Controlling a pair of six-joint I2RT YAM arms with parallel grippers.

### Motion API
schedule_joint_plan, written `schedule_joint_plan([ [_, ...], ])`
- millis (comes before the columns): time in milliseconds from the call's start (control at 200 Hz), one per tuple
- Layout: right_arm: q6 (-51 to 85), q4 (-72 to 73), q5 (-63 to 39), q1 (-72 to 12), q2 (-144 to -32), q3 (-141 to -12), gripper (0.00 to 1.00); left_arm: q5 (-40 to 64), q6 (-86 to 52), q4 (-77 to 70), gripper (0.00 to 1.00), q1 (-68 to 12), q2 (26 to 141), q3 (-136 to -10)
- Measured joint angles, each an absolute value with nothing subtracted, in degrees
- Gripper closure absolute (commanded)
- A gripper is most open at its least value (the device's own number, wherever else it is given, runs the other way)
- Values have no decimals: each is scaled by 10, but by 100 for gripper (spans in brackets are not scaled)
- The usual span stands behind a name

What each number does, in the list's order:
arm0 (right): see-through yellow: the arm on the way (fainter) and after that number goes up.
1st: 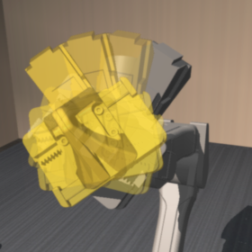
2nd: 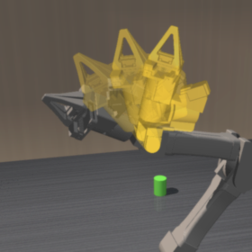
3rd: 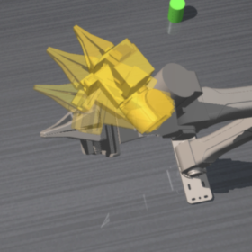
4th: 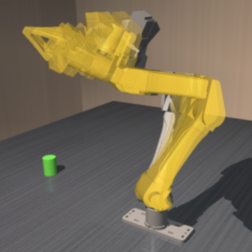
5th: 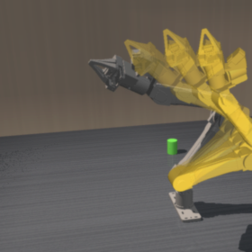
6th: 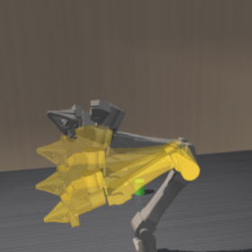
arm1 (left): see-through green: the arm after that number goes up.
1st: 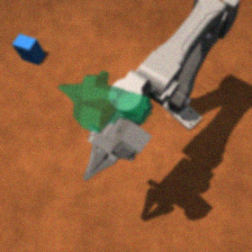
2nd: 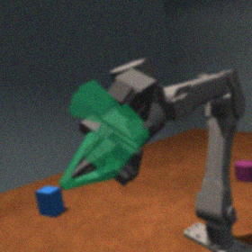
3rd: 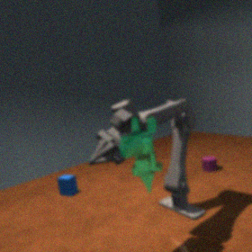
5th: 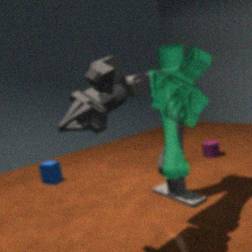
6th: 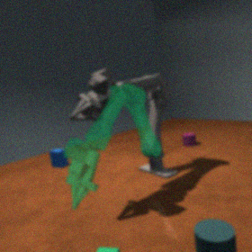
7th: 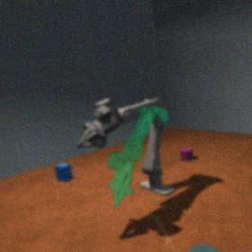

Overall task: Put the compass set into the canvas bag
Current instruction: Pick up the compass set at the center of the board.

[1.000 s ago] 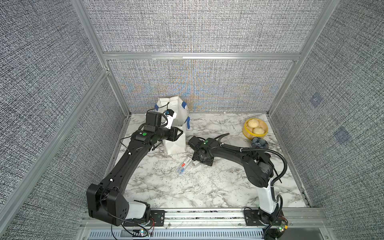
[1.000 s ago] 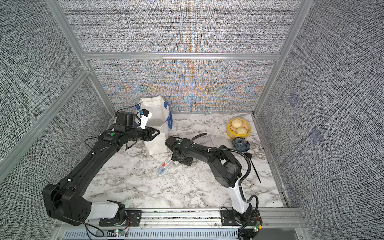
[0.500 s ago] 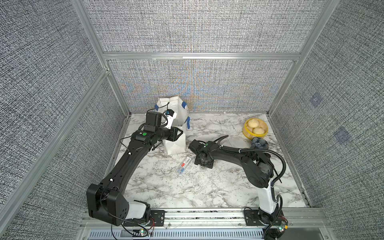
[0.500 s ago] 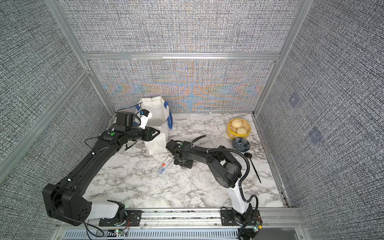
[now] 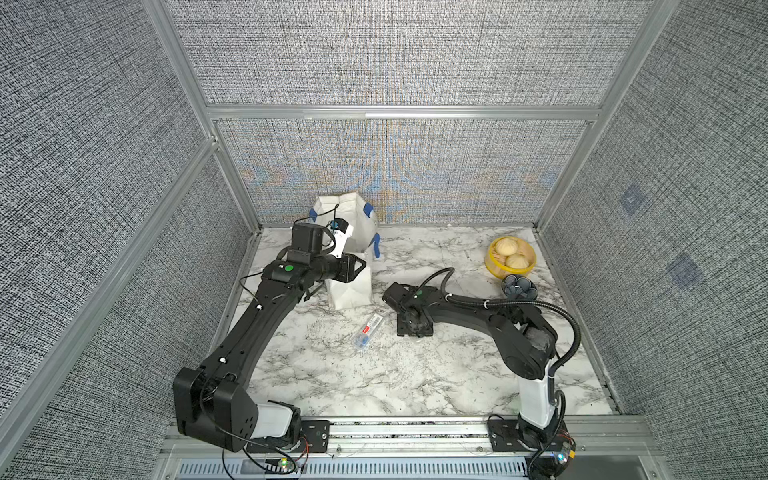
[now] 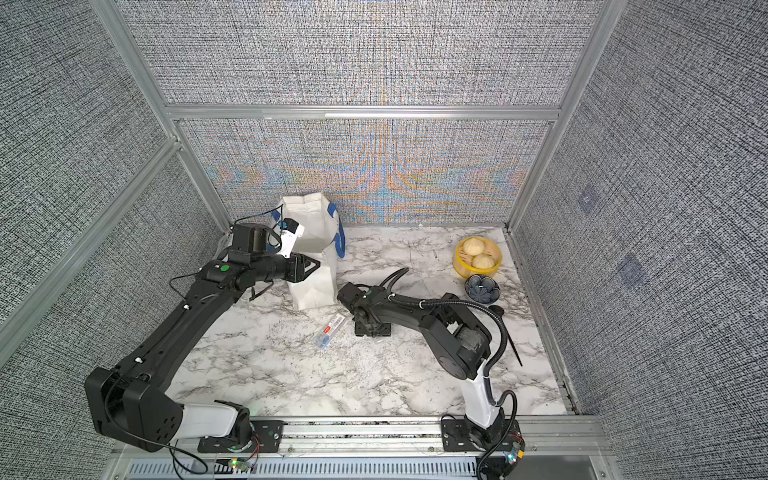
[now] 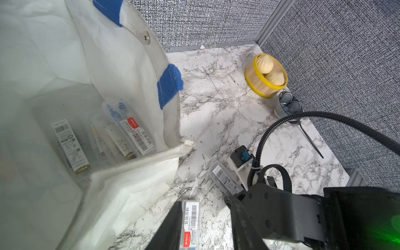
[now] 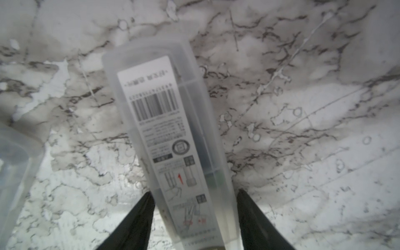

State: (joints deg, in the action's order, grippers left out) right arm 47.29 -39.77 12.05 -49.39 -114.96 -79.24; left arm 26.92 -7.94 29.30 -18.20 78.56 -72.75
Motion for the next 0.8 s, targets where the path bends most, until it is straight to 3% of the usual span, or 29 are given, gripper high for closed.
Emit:
schedule_joint_plan([
  [545,416,-372,135,-495,-1143,-778,60,269,-79,293,60,-182,786,-728],
  [800,385,-332,138,-495,-1075,-714,61,262,-77,293,60,-182,785,-728],
])
